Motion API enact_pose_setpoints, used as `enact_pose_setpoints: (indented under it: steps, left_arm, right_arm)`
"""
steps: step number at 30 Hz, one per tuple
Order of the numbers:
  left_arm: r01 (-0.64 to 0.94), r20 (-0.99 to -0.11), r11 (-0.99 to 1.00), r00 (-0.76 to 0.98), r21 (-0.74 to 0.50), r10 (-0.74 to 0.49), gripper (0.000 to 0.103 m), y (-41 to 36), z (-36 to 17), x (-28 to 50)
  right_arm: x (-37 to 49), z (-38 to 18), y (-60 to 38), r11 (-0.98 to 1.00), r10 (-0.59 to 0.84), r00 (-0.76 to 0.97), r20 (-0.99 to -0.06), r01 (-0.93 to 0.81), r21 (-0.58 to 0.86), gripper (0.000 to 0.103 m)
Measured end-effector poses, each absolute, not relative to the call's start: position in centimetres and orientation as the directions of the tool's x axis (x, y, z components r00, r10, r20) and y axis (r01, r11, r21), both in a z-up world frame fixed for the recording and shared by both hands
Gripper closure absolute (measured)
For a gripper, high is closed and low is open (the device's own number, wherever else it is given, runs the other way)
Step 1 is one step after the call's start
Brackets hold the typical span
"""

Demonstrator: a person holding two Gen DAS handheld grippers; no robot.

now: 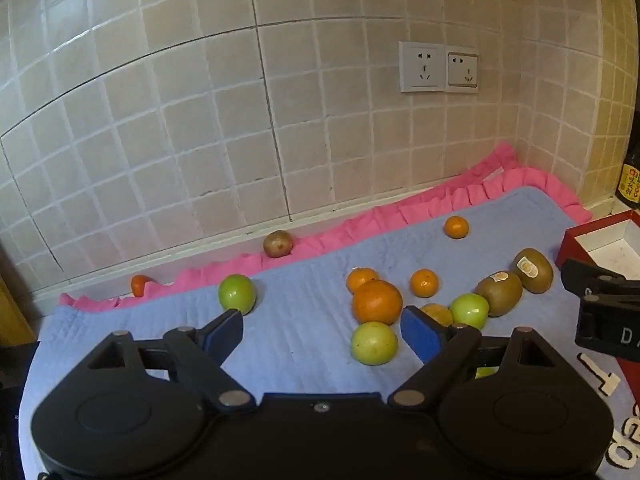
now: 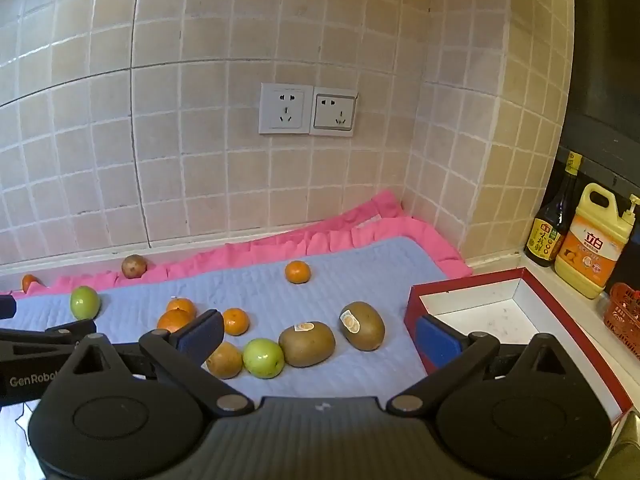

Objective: Organize fruits
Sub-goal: 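Move both grippers open toward the fruit on the blue mat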

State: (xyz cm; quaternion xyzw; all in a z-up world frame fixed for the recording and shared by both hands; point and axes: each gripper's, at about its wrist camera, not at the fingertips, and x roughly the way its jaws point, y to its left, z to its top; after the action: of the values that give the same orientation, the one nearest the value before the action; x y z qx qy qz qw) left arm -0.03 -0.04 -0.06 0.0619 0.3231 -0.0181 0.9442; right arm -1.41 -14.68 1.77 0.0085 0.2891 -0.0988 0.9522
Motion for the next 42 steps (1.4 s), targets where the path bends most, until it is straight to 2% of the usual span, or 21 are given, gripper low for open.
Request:
enact_pose_setpoints:
  steps: [18, 25, 30, 32, 37, 42]
  left_arm:
    - [0.094, -0.598, 0.989, 0.802, 0.115, -0.007, 0.001, -0.4, -0.3, -0.4]
    - [0.099, -0.649, 0.987, 0.761, 0.124, 0.005, 0.001, 0.2, -0.6, 0.4]
    - [0.052, -0.62, 0.989, 0.783, 0.141, 0.047, 0.001, 2.0, -0.9, 1.3]
    - [0.035, -0.646, 0.988, 0.76, 0.149, 0.071, 0.001, 3.3, -1.1, 2.0]
    - [-0.021, -0.645, 0.99, 0.757, 0.139, 0.107, 0.001, 5.4, -1.7, 3.3]
    - [-0.017, -0.656, 0.992, 0.749, 0.124, 0.094, 0.001, 5.5, -2.4, 4.0]
  right_arm:
    - [-1.6, 1.8, -14.3, 0.98, -0.192, 0.806, -0.559, 0.192, -0.059, 0.0]
    - [-1.3, 1.5, -14.0, 0.982, -0.183, 0.803, -0.568, 0.177, -0.066, 0.0]
    - [-1.1, 1.1, -15.1, 0.976, -0.21, 0.786, -0.581, 0.201, -0.08, 0.0]
    - [-1.0, 0.8, -15.8, 0.973, -0.225, 0.779, -0.586, 0.216, -0.086, 0.0]
    - [-0.3, 0.0, -16.7, 0.963, -0.264, 0.752, -0.604, 0.246, -0.115, 0.0]
    - [0.6, -0.4, -16.8, 0.959, -0.277, 0.743, -0.609, 0.252, -0.129, 0.0]
